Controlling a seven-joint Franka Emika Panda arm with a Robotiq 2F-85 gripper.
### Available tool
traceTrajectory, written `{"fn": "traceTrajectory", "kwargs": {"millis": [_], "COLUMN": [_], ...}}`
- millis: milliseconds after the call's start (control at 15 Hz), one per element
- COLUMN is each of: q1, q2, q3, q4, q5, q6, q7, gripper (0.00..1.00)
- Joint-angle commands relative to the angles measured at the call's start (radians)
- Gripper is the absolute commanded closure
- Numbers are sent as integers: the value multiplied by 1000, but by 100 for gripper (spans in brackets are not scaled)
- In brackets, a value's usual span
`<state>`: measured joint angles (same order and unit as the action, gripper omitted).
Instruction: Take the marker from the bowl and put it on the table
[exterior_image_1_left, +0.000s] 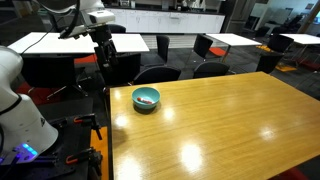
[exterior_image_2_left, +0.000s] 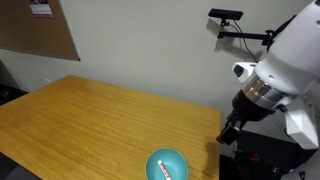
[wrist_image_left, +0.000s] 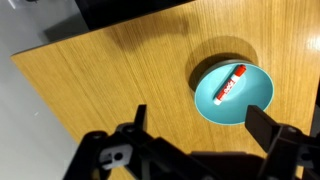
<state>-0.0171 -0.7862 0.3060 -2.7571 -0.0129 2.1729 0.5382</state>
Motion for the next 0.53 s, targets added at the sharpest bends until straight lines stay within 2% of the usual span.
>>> {"fn": "traceTrajectory", "kwargs": {"millis": [0,467], "q1": [0,3], "q2": [98,298], "q3": [11,34], "q4": [33,113], "q5": [52,70], "q6": [96,233], "q7": [74,179], "gripper": [0,0]}}
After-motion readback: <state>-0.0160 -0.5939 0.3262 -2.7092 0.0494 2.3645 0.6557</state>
